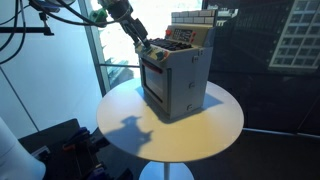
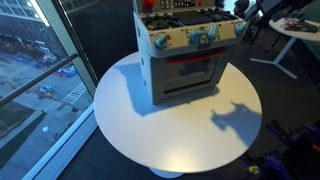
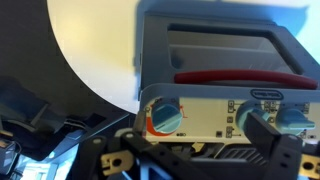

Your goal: Twist the knob on the stove

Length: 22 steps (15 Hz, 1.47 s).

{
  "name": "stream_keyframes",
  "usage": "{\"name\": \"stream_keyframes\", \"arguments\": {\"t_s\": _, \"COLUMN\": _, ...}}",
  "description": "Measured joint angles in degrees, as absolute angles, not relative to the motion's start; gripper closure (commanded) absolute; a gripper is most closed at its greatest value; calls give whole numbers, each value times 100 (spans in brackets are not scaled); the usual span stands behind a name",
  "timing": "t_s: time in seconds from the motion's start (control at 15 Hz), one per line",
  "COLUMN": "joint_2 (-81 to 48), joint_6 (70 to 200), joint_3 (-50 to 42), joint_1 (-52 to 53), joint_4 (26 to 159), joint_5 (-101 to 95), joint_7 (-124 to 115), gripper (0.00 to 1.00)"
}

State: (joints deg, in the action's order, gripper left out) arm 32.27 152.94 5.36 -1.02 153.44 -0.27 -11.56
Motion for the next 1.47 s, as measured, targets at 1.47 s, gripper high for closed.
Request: {"name": "stream_keyframes", "arguments": {"t_s": 1.47, "joint_2": 2295, "joint_6": 16640, "joint_3": 1090, "joint_1": -132, "joint_4": 15218, "joint_5": -28, "joint_7": -1699, "gripper": 0}}
